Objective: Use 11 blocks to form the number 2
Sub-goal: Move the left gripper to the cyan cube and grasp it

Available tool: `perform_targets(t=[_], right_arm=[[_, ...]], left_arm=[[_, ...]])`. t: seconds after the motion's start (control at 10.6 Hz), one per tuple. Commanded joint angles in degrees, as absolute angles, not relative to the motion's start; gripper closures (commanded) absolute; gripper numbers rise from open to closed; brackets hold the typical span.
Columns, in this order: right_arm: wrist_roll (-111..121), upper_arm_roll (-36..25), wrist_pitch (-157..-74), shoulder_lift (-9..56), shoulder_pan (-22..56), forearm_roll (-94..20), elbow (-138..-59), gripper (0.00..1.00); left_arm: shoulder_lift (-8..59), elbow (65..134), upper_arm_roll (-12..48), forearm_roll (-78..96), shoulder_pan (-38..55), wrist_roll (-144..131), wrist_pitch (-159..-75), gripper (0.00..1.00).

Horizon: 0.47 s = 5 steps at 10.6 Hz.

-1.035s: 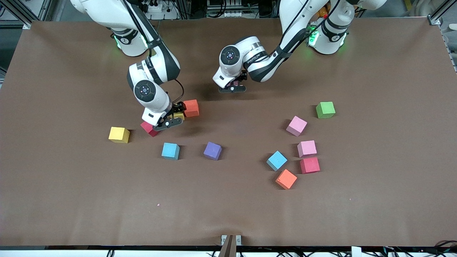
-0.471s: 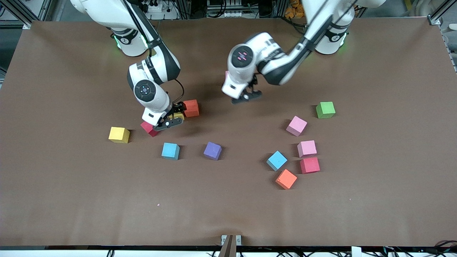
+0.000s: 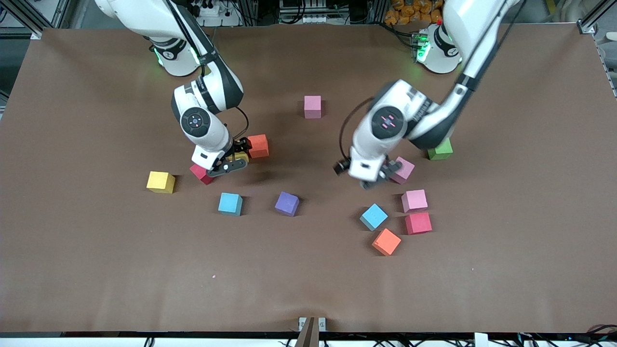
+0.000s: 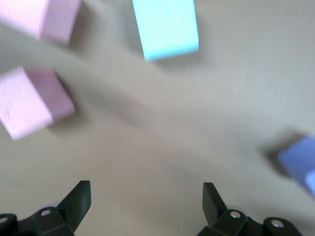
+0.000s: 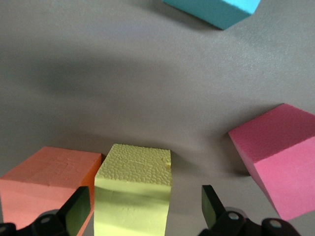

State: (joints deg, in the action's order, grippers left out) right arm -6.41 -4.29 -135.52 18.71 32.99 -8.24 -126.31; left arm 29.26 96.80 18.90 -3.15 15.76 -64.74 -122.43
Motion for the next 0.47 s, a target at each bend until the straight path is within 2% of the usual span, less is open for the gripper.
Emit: perform_targets(t=[0.0,0.38], right_arm=[[-6.4,-4.5,-136.1,19.1,33.9,-9.0,-126.7,0.00],[-6.5,-4.5,-136.1,20.2,34.3,-9.1,-126.7,0.00]], left_arm=[[35.1,88.0,13.6,-4.1,17.4,-59.1,-121.5,0.00],[39.8,83.9,10.0,-3.9,17.4,-48.4,-123.1,0.00]])
